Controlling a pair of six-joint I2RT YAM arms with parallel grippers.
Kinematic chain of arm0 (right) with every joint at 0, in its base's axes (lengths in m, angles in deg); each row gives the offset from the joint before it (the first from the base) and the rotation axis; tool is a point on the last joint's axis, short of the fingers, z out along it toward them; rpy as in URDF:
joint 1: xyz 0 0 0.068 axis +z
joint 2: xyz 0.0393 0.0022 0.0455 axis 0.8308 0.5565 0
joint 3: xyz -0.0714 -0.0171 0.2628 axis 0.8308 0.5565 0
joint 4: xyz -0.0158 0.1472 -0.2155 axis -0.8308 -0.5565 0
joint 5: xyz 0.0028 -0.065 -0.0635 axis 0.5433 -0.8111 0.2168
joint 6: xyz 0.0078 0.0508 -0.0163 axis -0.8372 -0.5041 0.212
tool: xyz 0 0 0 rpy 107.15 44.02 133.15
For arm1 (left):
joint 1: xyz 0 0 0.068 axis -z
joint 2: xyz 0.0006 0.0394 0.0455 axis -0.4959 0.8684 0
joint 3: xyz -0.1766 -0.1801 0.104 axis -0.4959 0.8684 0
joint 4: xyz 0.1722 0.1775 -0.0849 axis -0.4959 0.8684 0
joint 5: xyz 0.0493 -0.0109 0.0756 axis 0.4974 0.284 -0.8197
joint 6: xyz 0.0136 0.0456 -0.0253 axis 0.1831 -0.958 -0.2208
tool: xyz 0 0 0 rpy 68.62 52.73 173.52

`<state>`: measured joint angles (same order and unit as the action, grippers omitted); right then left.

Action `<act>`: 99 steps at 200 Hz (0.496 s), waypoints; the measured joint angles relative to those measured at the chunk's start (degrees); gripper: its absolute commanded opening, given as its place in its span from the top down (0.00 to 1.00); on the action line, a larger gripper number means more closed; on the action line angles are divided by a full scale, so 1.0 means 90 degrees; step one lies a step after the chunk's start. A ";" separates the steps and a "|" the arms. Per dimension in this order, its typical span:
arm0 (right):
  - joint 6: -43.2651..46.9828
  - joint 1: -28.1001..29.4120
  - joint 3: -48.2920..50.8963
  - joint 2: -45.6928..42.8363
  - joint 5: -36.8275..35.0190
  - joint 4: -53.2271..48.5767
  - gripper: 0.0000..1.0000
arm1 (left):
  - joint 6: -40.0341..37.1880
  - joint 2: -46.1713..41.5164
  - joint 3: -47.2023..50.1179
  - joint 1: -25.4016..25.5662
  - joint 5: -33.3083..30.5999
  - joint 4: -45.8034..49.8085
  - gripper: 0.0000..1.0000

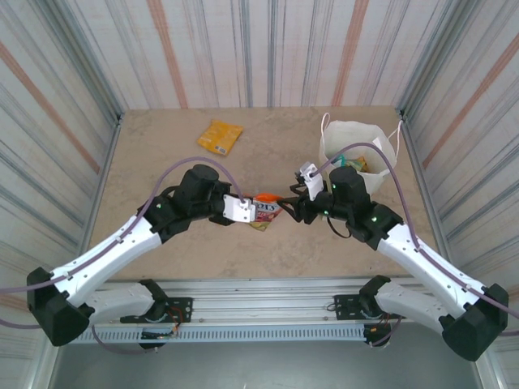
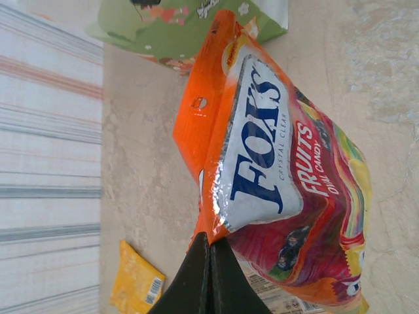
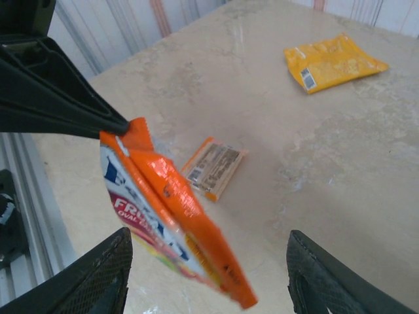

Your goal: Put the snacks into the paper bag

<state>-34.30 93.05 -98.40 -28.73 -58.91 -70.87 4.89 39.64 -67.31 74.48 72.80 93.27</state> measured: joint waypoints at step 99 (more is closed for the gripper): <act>0.0228 -0.0029 -0.0029 0.0707 0.1430 0.0265 0.45 | 0.0369 -0.0053 -0.0002 0.0029 0.0289 0.0015 1.00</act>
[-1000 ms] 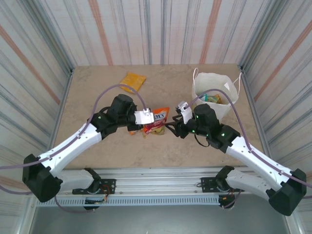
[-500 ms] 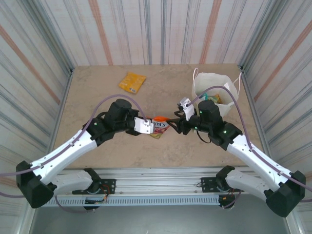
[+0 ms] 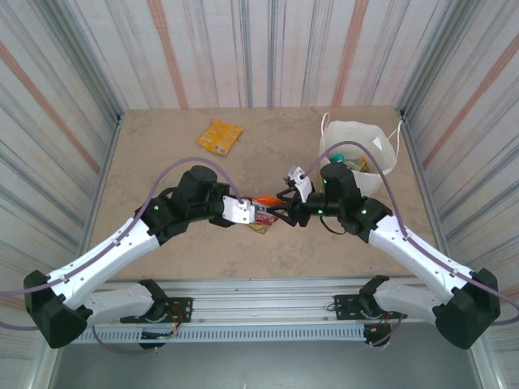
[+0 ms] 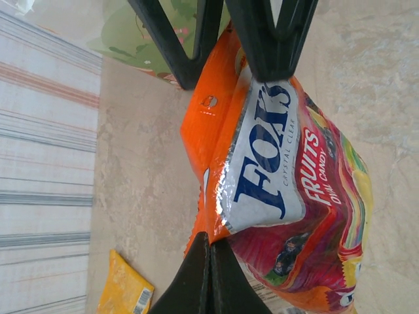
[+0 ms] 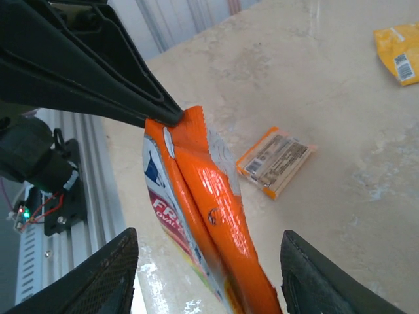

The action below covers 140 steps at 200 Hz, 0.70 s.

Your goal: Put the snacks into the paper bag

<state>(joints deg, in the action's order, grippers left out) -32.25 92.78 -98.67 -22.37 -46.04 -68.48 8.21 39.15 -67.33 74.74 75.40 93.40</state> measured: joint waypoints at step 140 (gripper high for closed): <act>-0.0136 -0.0024 -0.0165 0.0440 0.0636 0.0061 1.00 | 0.0855 0.0000 -0.0117 0.0000 0.0151 -0.0248 0.79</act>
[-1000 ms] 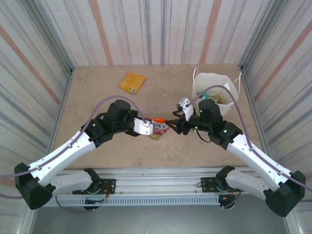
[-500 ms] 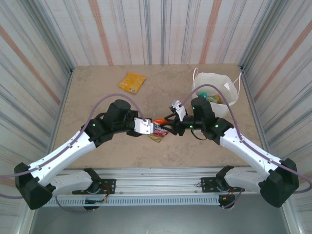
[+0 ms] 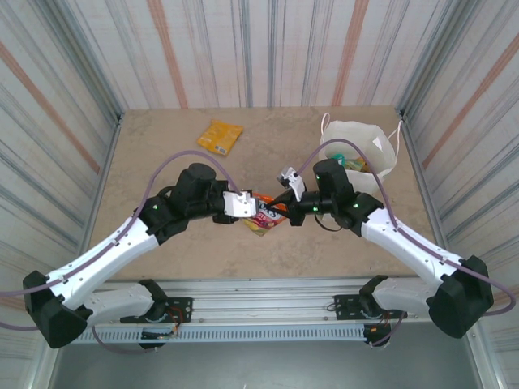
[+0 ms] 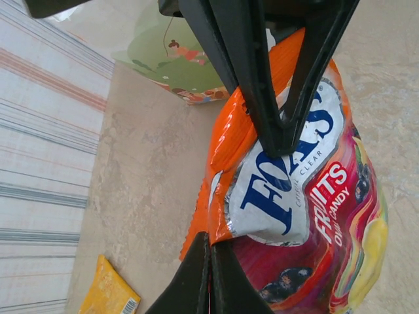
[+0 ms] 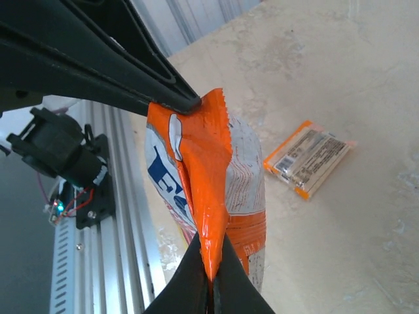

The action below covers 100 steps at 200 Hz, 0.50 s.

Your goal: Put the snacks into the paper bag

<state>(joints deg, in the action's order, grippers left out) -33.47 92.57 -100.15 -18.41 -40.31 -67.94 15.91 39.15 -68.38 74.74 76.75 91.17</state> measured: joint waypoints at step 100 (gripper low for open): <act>0.1015 -0.0471 -0.0277 -0.0675 0.0364 -0.0894 1.00 | 0.1404 0.0068 -0.0243 -0.1117 0.2067 0.0848 0.24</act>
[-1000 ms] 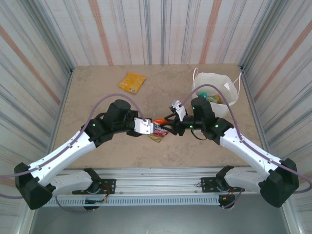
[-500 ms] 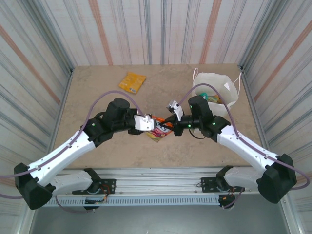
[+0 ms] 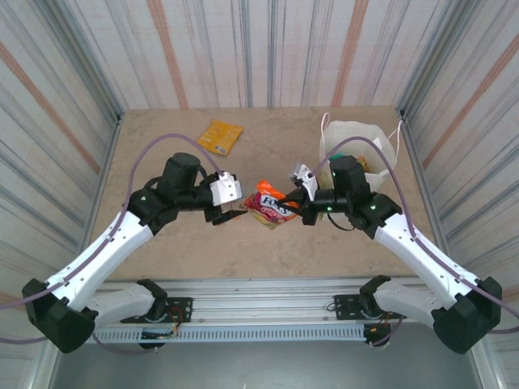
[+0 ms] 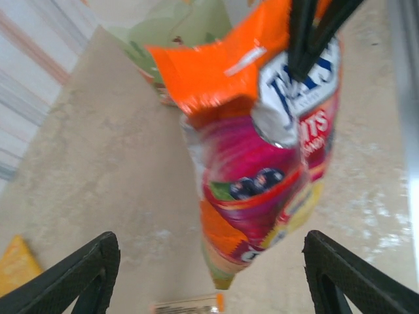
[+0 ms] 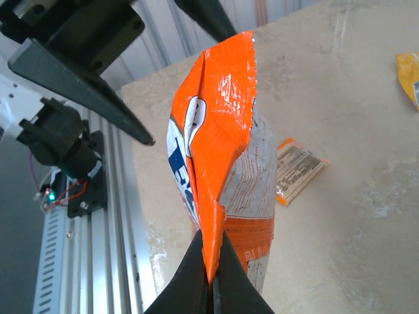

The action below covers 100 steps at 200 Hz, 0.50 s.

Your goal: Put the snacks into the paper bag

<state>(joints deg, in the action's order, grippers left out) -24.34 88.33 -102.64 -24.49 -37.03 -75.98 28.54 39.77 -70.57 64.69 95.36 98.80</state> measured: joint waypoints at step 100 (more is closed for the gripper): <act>0.0675 -0.0039 -0.0257 -0.0005 0.0707 -0.0257 1.00 | 0.0097 0.0996 -0.0359 0.0092 0.1450 0.0454 0.29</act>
<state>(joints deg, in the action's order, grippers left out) -18.26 87.98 -104.96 -24.53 -30.67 -78.30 29.41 48.73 -73.80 65.52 108.40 102.89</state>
